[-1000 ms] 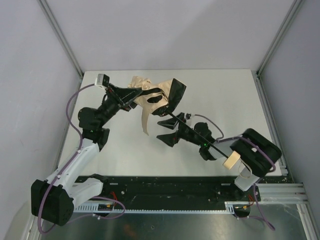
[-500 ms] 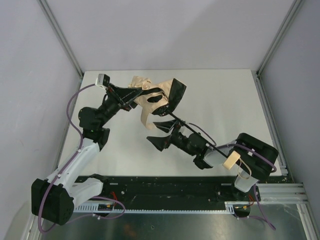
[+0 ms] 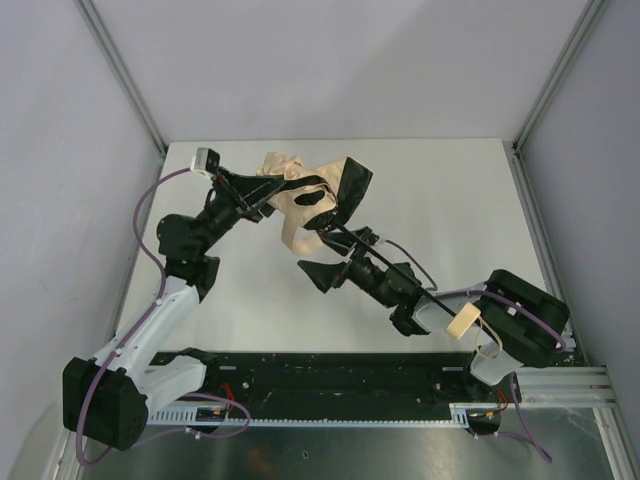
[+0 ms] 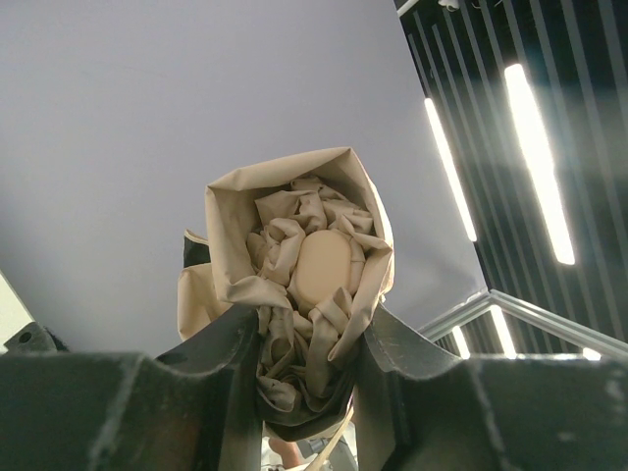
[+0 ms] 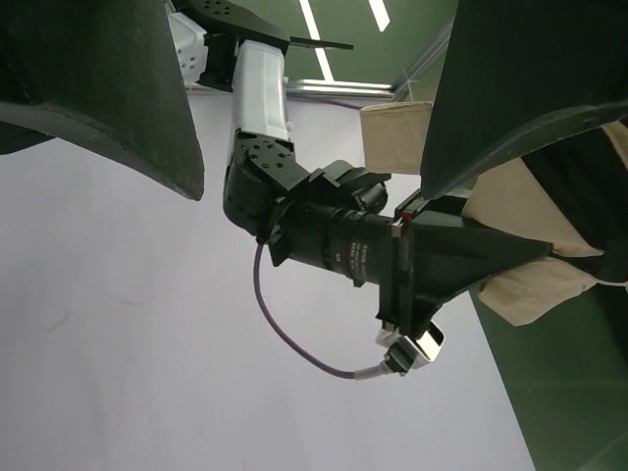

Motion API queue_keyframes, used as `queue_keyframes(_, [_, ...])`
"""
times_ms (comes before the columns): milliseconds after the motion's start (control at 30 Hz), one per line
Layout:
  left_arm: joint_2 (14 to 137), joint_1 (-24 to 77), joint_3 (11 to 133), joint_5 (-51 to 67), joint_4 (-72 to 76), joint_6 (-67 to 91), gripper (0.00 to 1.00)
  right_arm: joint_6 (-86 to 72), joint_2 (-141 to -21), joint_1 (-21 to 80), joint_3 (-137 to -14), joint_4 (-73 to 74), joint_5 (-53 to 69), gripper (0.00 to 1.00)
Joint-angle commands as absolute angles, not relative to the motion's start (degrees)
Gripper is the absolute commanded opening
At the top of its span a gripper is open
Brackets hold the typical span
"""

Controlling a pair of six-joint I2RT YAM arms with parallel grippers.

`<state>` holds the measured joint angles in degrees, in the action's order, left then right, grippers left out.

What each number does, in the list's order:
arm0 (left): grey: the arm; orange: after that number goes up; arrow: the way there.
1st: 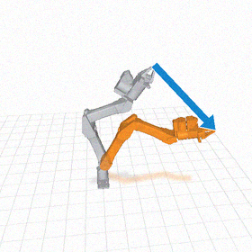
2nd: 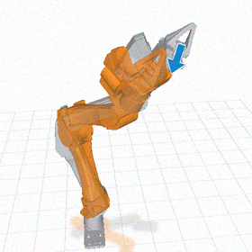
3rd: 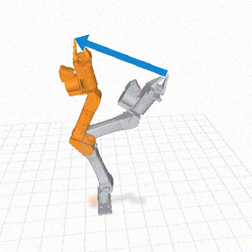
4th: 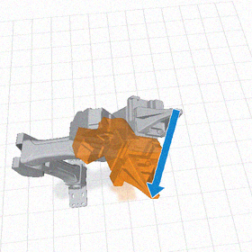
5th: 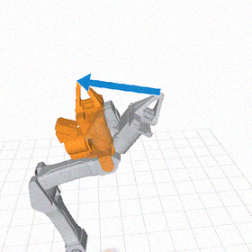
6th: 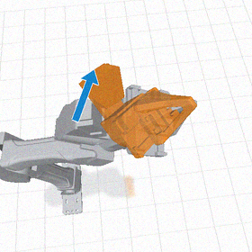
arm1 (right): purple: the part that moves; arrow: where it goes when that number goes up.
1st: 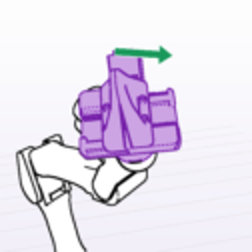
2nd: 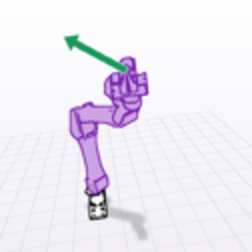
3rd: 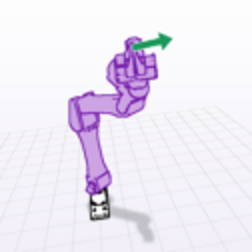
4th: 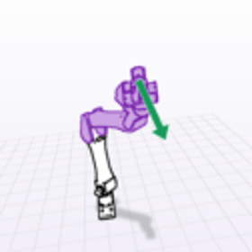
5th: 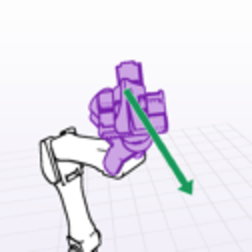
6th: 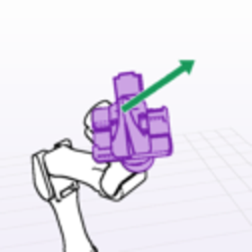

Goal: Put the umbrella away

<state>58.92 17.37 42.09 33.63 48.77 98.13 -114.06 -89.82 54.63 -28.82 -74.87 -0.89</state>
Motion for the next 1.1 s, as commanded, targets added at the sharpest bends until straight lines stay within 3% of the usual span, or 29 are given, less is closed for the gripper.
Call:
queue_keyframes(0, [57.1,17.0,42.5,32.1,52.8,99.4,0.00,-114.9,-86.5,53.5,-29.4,-80.9,-2.0,0.96])
queue_keyframes(367, [57.1,17.0,43.1,31.7,53.0,99.7,0.00,-108.8,-82.3,52.9,-29.7,-74.2,-0.9,0.99])
queue_keyframes(900, [60.4,17.0,46.6,30.6,53.2,97.2,0.00,-104.9,-84.2,51.3,-32.2,-76.4,3.2,0.99])
queue_keyframes(1067, [60.8,17.1,46.8,30.6,53.3,97.2,0.00,-106.4,-86.9,53.9,-32.6,-78.4,1.5,0.93])
